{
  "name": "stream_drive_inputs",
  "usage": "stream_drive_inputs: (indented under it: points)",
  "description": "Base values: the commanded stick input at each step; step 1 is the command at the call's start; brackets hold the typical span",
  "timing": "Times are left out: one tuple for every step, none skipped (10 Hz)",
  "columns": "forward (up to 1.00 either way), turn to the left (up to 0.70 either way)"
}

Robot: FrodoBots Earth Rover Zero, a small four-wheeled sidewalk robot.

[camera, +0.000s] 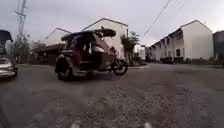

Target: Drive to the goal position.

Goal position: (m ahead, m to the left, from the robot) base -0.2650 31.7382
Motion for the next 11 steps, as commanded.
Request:
stream_drive_inputs:
  points:
    - [0.00,0.00]
    - [0.00,0.00]
    - [0.00,0.00]
    - [0.00,0.00]
    - [0.28,0.00]
    - [0.70,0.00]
    - [0.70,0.00]
    - [0.70,0.00]
    - [0.70,0.22]
    - [0.70,0.30]
    - [0.70,0.00]
